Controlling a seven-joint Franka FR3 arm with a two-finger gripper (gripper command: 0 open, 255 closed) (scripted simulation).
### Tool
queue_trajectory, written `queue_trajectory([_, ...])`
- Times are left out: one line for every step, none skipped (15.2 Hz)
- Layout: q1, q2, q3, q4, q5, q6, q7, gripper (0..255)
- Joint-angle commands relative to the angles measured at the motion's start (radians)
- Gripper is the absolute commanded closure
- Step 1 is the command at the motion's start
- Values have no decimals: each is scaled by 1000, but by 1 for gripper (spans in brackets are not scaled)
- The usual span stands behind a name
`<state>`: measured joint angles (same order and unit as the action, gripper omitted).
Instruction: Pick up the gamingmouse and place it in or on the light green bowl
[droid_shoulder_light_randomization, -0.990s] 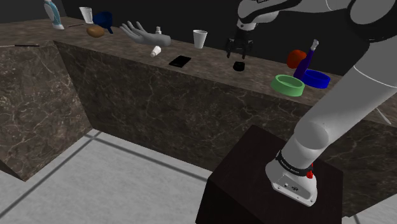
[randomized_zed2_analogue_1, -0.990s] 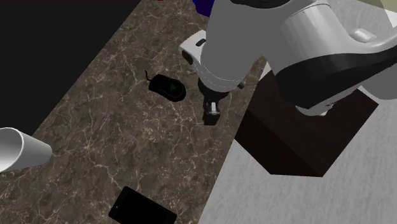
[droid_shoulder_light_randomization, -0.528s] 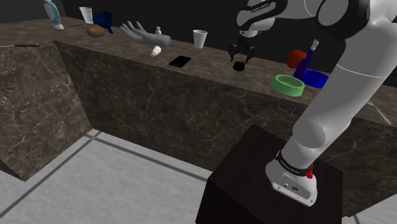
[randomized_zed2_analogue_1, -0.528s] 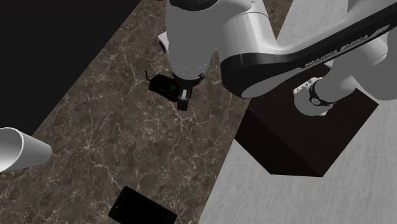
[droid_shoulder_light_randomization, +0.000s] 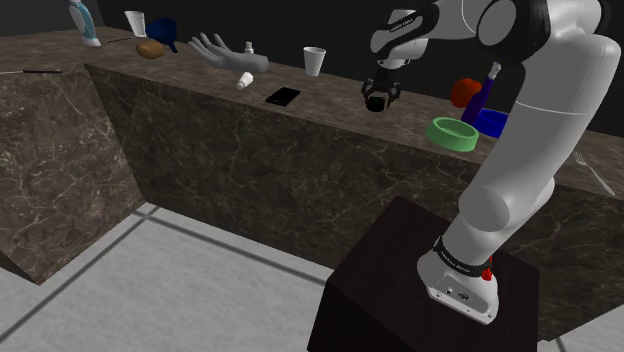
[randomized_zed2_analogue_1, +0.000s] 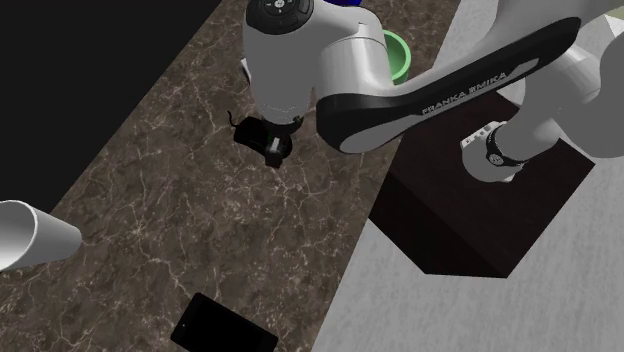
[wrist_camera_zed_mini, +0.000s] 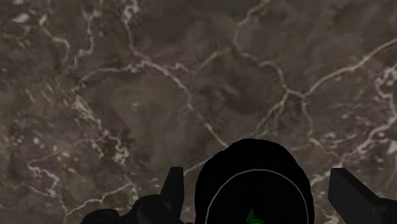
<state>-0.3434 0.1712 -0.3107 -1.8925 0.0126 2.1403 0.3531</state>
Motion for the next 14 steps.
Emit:
queue_trajectory([-1,15,1,-13,5,28,-1,0])
queue_trajectory([-1,19,1,-16,7,35,-2,0])
queue_trajectory([-1,19,1,-16,7,35,-2,0])
queue_trajectory([-1,19,1,-16,7,35,-2,0])
queue_trajectory([-1,19,1,-16,7,35,-2,0])
queue_trajectory([-1,19,1,-16,7,35,-2,0])
queue_trajectory([-1,19,1,-16,7,35,-2,0])
queue_trajectory([-1,19,1,-16,7,35,-2,0])
queue_trajectory([-1,19,1,-16,7,35,-2,0])
queue_trajectory([-1,19,1,-16,7,35,-2,255])
queue_trajectory([-1,19,1,-16,7,35,-2,255])
queue_trajectory([-2,19,1,-16,7,35,-2,255])
queue_trajectory([-2,19,1,-17,7,35,-2,255])
queue_trajectory([-2,19,1,-17,7,35,-3,255])
